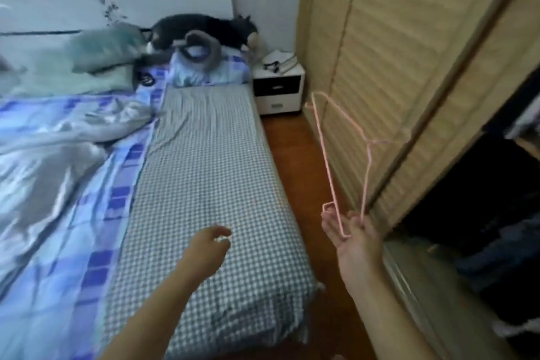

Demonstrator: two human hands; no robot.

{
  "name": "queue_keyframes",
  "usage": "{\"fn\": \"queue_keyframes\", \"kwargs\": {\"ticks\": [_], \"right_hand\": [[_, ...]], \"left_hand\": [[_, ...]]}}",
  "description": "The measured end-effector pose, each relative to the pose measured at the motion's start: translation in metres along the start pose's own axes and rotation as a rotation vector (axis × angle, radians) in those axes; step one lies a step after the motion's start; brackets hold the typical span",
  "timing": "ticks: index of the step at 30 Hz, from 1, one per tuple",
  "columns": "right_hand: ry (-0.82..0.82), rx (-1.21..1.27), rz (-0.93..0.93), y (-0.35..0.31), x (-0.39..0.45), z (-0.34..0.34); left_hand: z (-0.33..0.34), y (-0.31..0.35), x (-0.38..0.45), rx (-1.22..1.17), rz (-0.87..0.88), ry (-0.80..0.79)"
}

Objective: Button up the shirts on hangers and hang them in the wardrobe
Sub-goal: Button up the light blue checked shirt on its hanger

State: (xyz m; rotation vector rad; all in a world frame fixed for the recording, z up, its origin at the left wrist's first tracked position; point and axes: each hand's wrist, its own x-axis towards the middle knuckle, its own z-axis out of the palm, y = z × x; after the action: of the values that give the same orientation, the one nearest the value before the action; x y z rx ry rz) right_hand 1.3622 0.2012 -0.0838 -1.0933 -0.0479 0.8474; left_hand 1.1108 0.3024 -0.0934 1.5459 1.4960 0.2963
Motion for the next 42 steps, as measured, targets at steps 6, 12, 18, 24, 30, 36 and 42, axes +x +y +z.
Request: {"fn": "queue_keyframes", "kwargs": {"ticks": [6, 12, 18, 24, 30, 36, 42], "right_hand": [[-0.029, -0.05, 0.641, 0.171, 0.007, 0.029], [-0.065, -0.16, 0.756, 0.261, 0.066, 0.072], [0.081, -0.772, 0.936, 0.326, 0.109, 0.086], [-0.284, -1.161, 0.897, 0.337, 0.066, 0.155], [-0.874, -1.21, 0.666, 0.367, -0.028, 0.314], [-1.377, -1.171, 0.636, 0.396, -0.219, 0.428], [-1.813, -1.183, 0.604, 0.434, -0.437, 0.485]], "left_hand": [[-0.065, -0.13, -0.018, -0.067, -0.261, 0.158], [-0.09, -0.195, -0.011, -0.111, -0.444, 0.234], [-0.117, -0.233, 0.011, -0.115, -0.596, 0.18], [-0.154, -0.237, 0.009, -0.254, -0.638, 0.25], [-0.242, -0.249, -0.051, -0.295, -0.624, 0.562], [-0.321, -0.285, -0.188, -0.513, -0.682, 0.954], [-0.372, -0.366, -0.332, -0.651, -0.656, 1.294]]}}
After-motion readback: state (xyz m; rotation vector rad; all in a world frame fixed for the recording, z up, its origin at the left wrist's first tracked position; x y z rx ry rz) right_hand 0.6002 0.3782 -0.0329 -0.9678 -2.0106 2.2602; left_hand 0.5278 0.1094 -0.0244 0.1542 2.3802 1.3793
